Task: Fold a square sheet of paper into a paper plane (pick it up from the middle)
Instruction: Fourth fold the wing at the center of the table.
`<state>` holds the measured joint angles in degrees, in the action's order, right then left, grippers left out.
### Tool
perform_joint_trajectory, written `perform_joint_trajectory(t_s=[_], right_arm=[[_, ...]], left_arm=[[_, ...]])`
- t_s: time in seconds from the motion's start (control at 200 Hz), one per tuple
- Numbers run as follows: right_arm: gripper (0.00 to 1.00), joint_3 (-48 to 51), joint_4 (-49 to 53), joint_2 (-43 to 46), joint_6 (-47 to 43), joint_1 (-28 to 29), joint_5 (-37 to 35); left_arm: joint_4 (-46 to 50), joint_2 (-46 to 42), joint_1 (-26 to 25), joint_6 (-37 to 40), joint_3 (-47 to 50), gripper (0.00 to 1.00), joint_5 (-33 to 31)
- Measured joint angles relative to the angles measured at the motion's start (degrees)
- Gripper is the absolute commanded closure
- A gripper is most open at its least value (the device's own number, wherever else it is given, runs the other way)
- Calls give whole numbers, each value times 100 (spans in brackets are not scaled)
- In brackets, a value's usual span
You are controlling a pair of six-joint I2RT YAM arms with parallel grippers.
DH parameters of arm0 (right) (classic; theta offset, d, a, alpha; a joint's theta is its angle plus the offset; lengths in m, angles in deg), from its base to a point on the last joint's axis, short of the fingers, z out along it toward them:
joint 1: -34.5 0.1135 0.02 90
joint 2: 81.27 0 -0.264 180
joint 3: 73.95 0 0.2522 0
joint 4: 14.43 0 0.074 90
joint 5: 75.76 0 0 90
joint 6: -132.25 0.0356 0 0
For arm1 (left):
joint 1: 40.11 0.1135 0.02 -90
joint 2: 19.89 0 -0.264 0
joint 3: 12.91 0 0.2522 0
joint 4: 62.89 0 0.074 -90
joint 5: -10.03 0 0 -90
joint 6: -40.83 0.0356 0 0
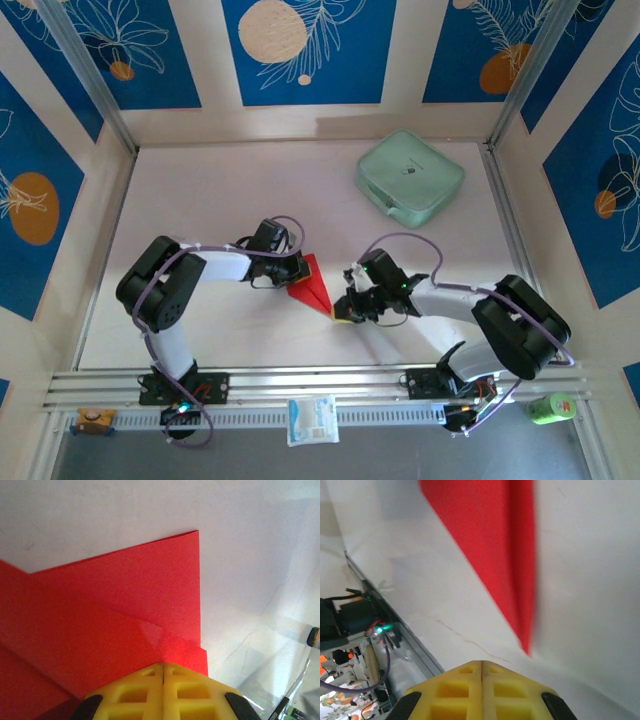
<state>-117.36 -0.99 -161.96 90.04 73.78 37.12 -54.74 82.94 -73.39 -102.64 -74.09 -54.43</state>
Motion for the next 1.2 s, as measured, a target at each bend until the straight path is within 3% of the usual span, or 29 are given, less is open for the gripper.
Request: perform_joint_trajectory(t_s=[0.28,0.535,0.695,1.08,1.2], right_arm=[[97,-1261,278,-1069,-144,-37,-269],[97,-1742,494,-1714,-219,-31,-413],[97,-1604,503,-1856,-199,-33,-520],[100,-839,-723,-1687,151,-66,-378],[100,-809,-785,-1687,219,-66,-339]], left_arm=[[-24,0,0,-2,13,95,22],[-24,0,0,0,13,95,26],[-24,0,0,2,13,95,37],[232,-44,0,177,-81,88,35],[463,-330,-31,212,-81,94,-11]])
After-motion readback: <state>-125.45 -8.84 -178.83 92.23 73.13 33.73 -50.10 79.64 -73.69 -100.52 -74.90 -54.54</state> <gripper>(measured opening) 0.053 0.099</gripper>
